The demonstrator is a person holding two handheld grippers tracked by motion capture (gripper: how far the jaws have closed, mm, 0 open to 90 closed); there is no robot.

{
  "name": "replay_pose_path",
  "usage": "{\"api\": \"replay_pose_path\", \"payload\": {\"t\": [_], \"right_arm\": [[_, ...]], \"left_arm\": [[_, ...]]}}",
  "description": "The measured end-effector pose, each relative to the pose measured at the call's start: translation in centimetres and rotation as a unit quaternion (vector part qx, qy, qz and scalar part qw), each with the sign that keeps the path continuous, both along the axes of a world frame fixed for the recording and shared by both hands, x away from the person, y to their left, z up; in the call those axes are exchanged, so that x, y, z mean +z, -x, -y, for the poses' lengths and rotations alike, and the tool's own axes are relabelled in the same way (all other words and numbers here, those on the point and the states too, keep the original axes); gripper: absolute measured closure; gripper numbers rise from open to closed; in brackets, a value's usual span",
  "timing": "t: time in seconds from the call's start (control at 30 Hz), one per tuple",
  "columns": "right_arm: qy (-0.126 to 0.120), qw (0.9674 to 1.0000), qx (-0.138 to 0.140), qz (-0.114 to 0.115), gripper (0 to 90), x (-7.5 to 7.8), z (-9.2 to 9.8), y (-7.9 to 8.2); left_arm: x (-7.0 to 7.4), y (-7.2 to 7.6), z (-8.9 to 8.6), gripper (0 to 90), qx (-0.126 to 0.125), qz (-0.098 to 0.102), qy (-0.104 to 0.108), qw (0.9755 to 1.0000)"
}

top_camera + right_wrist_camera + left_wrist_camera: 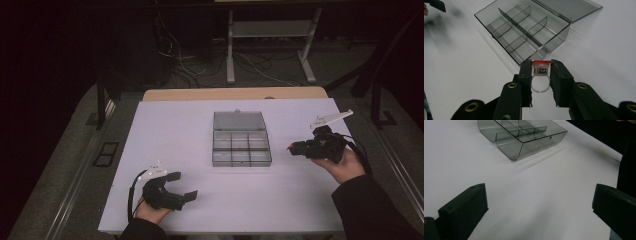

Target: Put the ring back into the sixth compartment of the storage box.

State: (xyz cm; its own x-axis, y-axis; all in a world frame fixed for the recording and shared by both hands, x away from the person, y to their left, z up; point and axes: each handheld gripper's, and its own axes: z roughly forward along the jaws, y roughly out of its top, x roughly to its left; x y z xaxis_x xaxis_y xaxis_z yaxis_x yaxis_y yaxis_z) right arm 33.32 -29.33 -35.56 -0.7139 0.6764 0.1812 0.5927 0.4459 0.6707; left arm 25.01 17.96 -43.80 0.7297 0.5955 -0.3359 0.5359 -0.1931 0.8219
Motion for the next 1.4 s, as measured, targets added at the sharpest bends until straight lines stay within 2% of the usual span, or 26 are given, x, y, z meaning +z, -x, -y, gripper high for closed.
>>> {"api": "replay_pose_path", "payload": {"t": [0.77, 1.0, 1.4], "right_arm": [[0.006, 0.9999, 0.006, 0.009, 71.2, 2.7, -2.7, -3.7], [0.001, 1.0000, -0.003, 0.007, 71.1, 2.0, -3.7, -5.2], [-0.030, 0.9992, -0.026, -0.005, 71.2, -0.3, -4.7, -7.2]], "left_arm": [[0.0, 0.0, 0.1, 0.0, -0.006, 0.001, -0.001, 1.0000], [0.0, -0.1, 0.2, 0.0, -0.008, 0.002, -0.004, 1.0000], [0.0, -0.3, 0.0, 0.0, -0.008, 0.007, -0.003, 0.9999]]}}
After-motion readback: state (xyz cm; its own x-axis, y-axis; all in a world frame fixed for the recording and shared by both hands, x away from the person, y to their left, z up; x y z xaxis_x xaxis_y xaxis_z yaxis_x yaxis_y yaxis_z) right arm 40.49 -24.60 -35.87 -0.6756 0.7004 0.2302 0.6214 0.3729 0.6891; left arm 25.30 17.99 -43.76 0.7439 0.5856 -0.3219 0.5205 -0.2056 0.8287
